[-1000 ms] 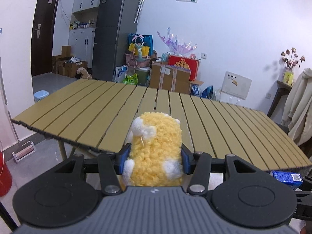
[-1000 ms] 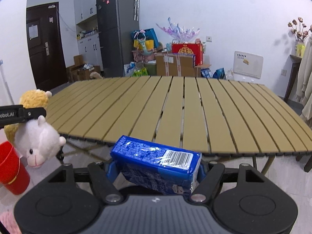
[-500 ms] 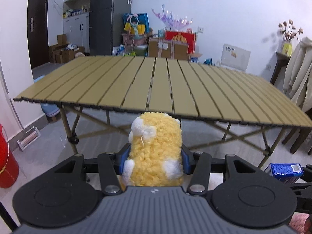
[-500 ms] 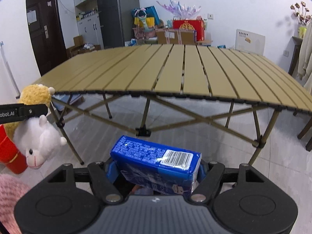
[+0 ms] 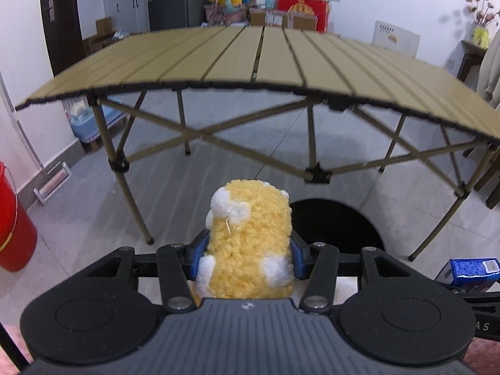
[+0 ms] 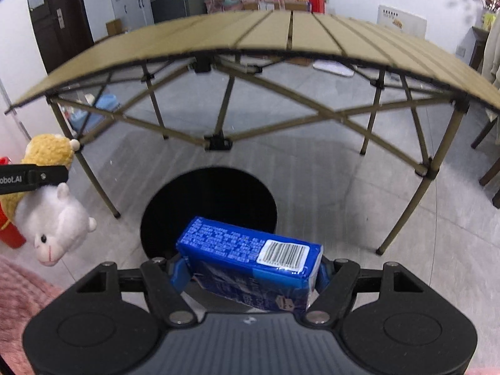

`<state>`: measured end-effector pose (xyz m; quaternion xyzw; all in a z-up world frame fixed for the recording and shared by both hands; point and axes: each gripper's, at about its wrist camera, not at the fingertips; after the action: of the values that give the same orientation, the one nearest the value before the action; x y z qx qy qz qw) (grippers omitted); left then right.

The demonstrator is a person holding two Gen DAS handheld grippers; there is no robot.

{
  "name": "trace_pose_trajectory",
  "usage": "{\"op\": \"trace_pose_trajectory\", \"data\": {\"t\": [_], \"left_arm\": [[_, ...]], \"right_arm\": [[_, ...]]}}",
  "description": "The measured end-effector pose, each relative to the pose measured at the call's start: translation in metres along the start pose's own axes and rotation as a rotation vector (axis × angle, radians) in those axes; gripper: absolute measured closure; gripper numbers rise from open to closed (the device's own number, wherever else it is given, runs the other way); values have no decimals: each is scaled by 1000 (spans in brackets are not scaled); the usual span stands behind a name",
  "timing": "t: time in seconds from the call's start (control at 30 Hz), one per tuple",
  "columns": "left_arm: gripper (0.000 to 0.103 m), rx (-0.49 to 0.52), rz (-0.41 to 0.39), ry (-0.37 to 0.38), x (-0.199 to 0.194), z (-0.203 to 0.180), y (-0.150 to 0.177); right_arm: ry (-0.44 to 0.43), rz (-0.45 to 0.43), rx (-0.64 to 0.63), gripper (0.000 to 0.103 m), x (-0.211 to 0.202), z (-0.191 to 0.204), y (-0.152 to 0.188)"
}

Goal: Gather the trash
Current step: 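Carry the plush with the left tool and blue box with the right tool over the bin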

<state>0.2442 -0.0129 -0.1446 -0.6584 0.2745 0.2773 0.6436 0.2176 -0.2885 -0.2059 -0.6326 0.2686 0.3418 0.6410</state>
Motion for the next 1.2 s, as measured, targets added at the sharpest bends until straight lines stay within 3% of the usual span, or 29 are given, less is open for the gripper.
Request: {"op": "trace_pose_trajectory", "data": {"t": [0.27, 0.5, 1.2], "left_arm": [[52, -12, 94, -51, 48, 12, 14], [52, -42, 192, -81, 86, 28, 25], [52, -87, 289, -70, 109, 8, 13]], "right_arm": [[38, 84, -5, 32, 47, -5, 13], [78, 93, 59, 32, 71, -25, 13], [126, 98, 108, 32, 83, -43, 17]]}}
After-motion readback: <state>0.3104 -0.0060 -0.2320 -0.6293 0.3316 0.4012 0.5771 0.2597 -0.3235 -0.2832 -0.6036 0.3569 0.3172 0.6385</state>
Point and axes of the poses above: each gripper's, at about its wrist camera, not at the fingertips, and x roughly the way its jaws point, z to its left, y to its underside, and after that the axes turned 1 degree about y, right-handed
